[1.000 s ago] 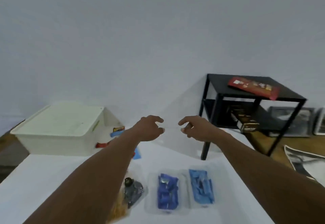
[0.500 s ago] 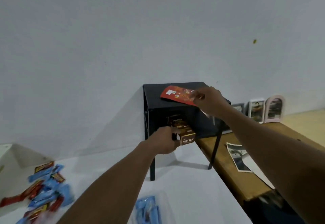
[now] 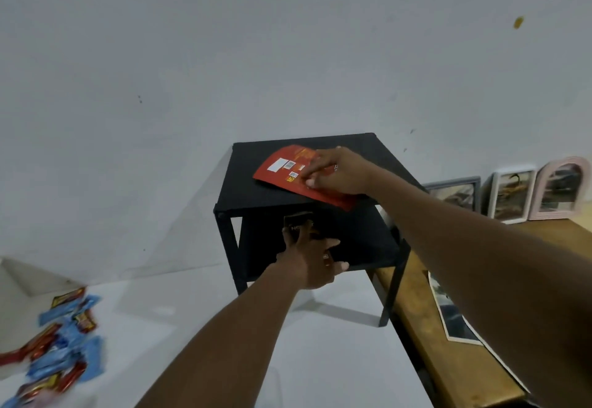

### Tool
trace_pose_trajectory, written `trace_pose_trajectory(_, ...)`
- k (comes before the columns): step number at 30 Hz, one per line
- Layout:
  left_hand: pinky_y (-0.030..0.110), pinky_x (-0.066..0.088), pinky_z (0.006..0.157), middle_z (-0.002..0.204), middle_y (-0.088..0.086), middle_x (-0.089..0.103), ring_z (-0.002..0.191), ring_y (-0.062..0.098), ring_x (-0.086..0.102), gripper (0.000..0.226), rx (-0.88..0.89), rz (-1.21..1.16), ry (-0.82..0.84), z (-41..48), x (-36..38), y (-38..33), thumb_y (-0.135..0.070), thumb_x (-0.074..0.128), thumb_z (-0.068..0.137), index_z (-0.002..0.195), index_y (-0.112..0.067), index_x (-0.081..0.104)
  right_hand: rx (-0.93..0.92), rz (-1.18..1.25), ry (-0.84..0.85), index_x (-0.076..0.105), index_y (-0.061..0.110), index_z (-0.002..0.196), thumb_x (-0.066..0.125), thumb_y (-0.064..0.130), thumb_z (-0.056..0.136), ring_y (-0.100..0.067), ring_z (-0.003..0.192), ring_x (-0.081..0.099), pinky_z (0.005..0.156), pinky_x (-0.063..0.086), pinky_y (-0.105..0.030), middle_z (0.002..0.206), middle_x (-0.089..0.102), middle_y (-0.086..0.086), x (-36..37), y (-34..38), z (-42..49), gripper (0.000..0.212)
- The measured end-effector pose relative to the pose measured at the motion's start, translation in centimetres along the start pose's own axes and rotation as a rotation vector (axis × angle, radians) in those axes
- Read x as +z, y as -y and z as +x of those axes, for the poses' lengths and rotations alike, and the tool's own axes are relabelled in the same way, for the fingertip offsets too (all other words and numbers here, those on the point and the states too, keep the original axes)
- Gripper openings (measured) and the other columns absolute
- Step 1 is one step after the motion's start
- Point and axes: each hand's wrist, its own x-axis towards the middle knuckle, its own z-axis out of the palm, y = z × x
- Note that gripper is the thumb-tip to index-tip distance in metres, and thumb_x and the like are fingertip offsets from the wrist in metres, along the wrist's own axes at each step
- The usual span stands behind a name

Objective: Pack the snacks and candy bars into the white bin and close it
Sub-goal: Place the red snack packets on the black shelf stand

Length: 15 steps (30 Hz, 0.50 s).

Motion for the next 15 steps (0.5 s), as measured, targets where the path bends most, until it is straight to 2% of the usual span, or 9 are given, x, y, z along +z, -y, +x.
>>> trace_pose_trajectory(2, 0.070, 0.005, 0.115, 0.160, -0.007, 0.019, 0.149, 0.036, -0.004, 0.057, 0.059, 0.151, 0.044, 0.4, 0.1, 0.0, -0.064, 0.039, 0.091, 0.144, -0.042, 0.037, -0.006, -0.013, 0.057, 0.068, 0.050, 0.114, 0.067, 0.048, 0.086, -0.029, 0.140, 0.034, 0.114, 0.028, -0.051, 0.151, 0.043, 0.005, 0.1, -0.4, 0.7, 0.028)
trace_pose_trajectory(4, 0.072, 0.002, 0.113, 0.156, -0.010, 0.028, 0.148, 0.037, -0.006, 0.047, 0.104, 0.247, 0.049, 0.3, -0.3, -0.2, -0.055, 0.034, 0.099, 0.143, -0.038, 0.038, -0.001, -0.026, 0.076, 0.066, 0.052, 0.117, 0.065, 0.054, 0.086, -0.030, 0.141, 0.035, 0.114, 0.028, -0.052, 0.152, 0.042, 0.005, 0.1, -0.6, 1.3, 0.031)
trace_pose_trajectory(6, 0.067, 0.007, 0.115, 0.153, -0.011, 0.031, 0.148, 0.035, -0.003, 0.044, 0.084, 0.212, 0.031, 0.2, -0.6, -0.1, -0.052, 0.037, 0.099, 0.140, -0.036, 0.041, 0.013, -0.081, 0.069, 0.063, 0.058, 0.115, 0.062, 0.062, 0.083, -0.030, 0.141, 0.034, 0.114, 0.024, -0.060, 0.152, 0.043, 0.007, 0.2, -0.6, 1.7, 0.032)
trace_pose_trajectory(8, 0.063, 0.011, 0.117, 0.154, -0.010, 0.030, 0.149, 0.032, 0.000, 0.047, 0.059, 0.119, 0.008, -0.3, -0.8, 0.2, -0.055, 0.043, 0.095, 0.138, -0.036, 0.043, 0.038, -0.166, 0.036, 0.061, 0.059, 0.116, 0.058, 0.064, 0.085, -0.030, 0.143, 0.031, 0.113, 0.018, -0.062, 0.152, 0.043, 0.008, 0.5, -0.5, 1.9, 0.032)
trace_pose_trajectory(12, 0.048, 0.029, 0.115, 0.151, -0.004, 0.028, 0.138, 0.029, 0.031, 0.045, -0.013, -0.068, -0.109, -1.1, -0.6, 1.9, -0.065, 0.053, 0.080, 0.121, -0.048, 0.054, 0.056, -0.270, -0.035, 0.061, 0.057, 0.119, 0.055, 0.061, 0.088, -0.031, 0.140, 0.029, 0.109, 0.023, -0.057, 0.151, 0.043, 0.003, 1.2, 0.7, 1.6, 0.032)
trace_pose_trajectory(15, 0.044, 0.041, 0.107, 0.141, -0.004, 0.036, 0.124, 0.028, 0.046, 0.046, -0.001, -0.101, -0.167, -2.0, -0.6, 3.0, -0.071, 0.053, 0.073, 0.114, -0.050, 0.058, 0.029, -0.215, -0.095, 0.062, 0.051, 0.121, 0.059, 0.054, 0.090, -0.029, 0.133, 0.034, 0.106, 0.033, -0.049, 0.145, 0.050, 0.001, 2.0, 1.3, 1.0, 0.032)
